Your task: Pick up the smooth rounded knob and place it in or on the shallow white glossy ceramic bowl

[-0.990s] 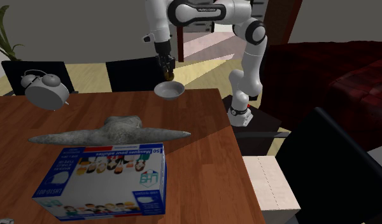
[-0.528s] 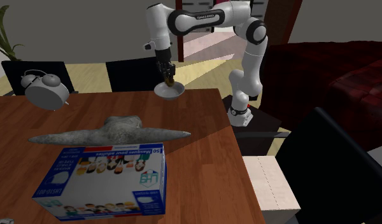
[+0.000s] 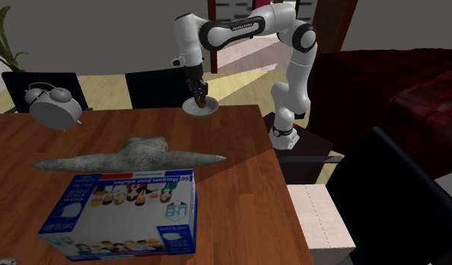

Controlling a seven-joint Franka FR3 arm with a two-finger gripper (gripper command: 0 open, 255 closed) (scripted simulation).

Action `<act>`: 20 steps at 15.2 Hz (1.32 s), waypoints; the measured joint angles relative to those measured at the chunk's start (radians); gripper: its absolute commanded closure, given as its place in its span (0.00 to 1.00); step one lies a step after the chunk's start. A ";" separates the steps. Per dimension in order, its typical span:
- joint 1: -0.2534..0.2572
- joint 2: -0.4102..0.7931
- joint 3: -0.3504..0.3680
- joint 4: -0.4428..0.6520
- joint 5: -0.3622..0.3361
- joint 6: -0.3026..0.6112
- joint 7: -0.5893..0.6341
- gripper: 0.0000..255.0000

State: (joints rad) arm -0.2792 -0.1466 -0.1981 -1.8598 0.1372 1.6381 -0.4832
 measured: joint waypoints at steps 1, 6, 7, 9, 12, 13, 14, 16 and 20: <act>0.000 0.000 0.000 -0.001 0.000 0.001 0.000 1.00; 0.000 0.000 0.000 -0.002 0.000 0.002 0.000 0.00; 0.000 0.000 0.000 -0.002 0.000 0.002 0.000 0.00; 0.000 0.000 0.000 -0.002 0.000 0.002 0.000 0.00; -0.003 0.001 -0.004 0.037 -0.001 -0.036 -0.001 0.00; -0.005 0.010 -0.008 0.076 0.000 -0.066 -0.004 0.00; -0.006 0.028 -0.011 0.119 0.003 -0.092 -0.004 0.00; -0.006 0.033 -0.011 0.150 0.004 -0.118 -0.001 0.00; -0.007 0.033 -0.012 0.160 0.004 -0.129 -0.002 0.00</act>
State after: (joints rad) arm -0.2859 -0.1136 -0.2103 -1.6998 0.1408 1.5092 -0.4852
